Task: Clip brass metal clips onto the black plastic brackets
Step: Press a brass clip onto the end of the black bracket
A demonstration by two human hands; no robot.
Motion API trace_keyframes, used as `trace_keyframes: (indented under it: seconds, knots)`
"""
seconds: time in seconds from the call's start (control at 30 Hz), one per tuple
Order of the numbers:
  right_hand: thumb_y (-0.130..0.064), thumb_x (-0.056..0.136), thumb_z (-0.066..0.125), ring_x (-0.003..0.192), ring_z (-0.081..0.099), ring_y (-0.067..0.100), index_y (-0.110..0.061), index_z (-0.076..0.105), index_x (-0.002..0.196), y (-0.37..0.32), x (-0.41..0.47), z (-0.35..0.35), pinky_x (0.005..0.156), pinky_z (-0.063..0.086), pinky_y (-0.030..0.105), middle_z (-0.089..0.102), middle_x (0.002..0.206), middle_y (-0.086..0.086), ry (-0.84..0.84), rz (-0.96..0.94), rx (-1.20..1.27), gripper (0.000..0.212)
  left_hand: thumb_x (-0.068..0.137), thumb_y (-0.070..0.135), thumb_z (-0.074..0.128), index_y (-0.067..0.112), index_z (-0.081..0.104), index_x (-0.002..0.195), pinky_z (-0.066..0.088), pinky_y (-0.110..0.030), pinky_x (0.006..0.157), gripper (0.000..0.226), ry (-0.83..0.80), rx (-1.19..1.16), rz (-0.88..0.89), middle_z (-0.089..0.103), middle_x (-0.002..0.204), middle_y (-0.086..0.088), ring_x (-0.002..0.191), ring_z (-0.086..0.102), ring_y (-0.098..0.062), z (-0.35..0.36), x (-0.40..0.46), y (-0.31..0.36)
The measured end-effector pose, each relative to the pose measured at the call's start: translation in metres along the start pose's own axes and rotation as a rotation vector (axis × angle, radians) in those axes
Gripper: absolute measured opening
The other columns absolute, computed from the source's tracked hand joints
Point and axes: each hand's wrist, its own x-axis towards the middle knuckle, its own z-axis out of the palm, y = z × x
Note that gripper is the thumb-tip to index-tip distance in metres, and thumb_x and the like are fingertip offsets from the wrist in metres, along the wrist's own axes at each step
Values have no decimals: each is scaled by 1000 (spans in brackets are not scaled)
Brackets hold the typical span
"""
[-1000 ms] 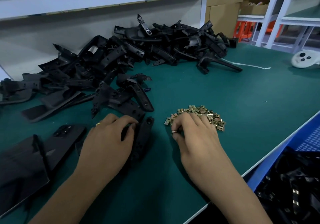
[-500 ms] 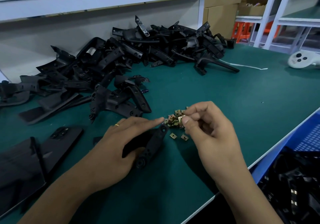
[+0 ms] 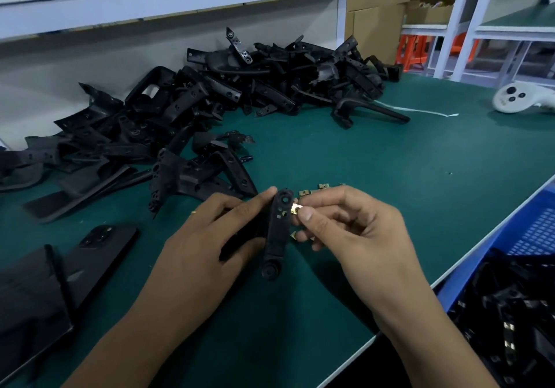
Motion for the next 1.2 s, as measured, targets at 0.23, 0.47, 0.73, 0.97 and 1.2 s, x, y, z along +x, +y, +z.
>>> trace_keyframes:
  seconds: [0.23, 0.47, 0.73, 0.97, 1.2]
  knots:
    - [-6, 90, 75, 69, 71, 20, -8, 76, 93, 0, -1, 0, 62, 54, 22, 77, 81, 8, -32, -23, -19, 4, 98, 51, 59, 60, 40, 148, 51, -28, 85, 55, 9, -22, -13, 55, 117, 20, 109, 60, -11, 1, -1, -3]
    - [-7, 90, 75, 69, 71, 19, -11, 77, 92, 1, 0, -2, 63, 53, 22, 78, 82, 8, -51, -31, -17, 5, 90, 51, 55, 56, 43, 149, 52, -29, 85, 61, 15, -33, 3, 55, 115, 18, 106, 60, -14, 1, 0, 0]
    - [-5, 90, 76, 68, 70, 17, -9, 78, 91, 2, 0, -4, 62, 53, 22, 77, 81, 10, -78, -44, -7, 5, 93, 47, 60, 56, 43, 149, 54, -35, 83, 59, -4, -45, 13, 55, 114, 18, 105, 60, -12, 1, 0, -2]
    - [-6, 89, 74, 73, 74, 24, -4, 78, 95, 2, 0, -6, 64, 56, 25, 78, 85, 14, -124, -20, 74, 7, 99, 41, 62, 57, 43, 149, 51, -29, 84, 55, -2, -80, 31, 56, 116, 16, 106, 61, -16, 1, 0, -3]
    - [-10, 89, 72, 78, 75, 27, -5, 78, 98, -2, -1, -14, 67, 56, 27, 78, 89, 18, -261, 22, 188, 11, 94, 31, 64, 39, 58, 145, 50, -28, 89, 52, -37, -245, 67, 61, 116, 7, 109, 63, -22, -1, 0, 6]
